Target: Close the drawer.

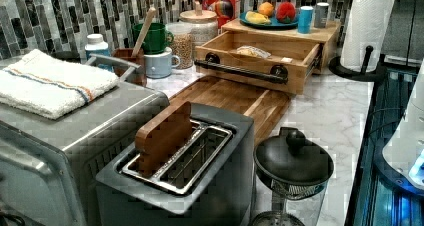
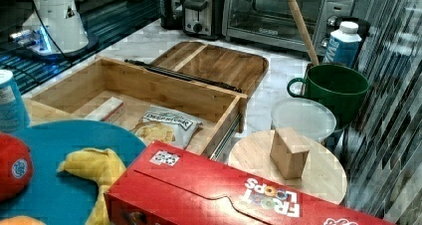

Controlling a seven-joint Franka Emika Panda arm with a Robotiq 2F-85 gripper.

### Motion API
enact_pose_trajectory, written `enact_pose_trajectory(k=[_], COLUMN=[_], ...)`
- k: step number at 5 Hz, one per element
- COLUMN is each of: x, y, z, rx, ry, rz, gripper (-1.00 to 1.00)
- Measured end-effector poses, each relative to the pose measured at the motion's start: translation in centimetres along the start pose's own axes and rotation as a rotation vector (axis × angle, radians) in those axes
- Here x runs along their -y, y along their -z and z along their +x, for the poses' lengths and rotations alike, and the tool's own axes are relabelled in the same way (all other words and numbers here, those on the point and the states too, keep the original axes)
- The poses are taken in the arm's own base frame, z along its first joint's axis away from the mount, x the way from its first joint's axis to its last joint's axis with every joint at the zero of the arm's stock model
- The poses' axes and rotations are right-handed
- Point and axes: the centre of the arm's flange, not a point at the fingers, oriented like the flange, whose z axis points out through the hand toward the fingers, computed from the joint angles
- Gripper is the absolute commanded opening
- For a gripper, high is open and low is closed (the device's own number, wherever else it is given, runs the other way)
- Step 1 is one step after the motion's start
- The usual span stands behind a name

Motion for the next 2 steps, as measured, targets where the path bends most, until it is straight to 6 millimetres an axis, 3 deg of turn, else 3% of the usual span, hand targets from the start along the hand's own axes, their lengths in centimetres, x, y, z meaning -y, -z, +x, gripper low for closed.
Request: enact_pose_trajectory(k=[1,2], x=[-0.06,-0.20], y=[-0.25,-0.87], z=[0.00,-0.10], rx=[0.002,0.012], ry=[0.000,0.001], rz=[-0.002,-0.010], gripper=[-1.00,1.00])
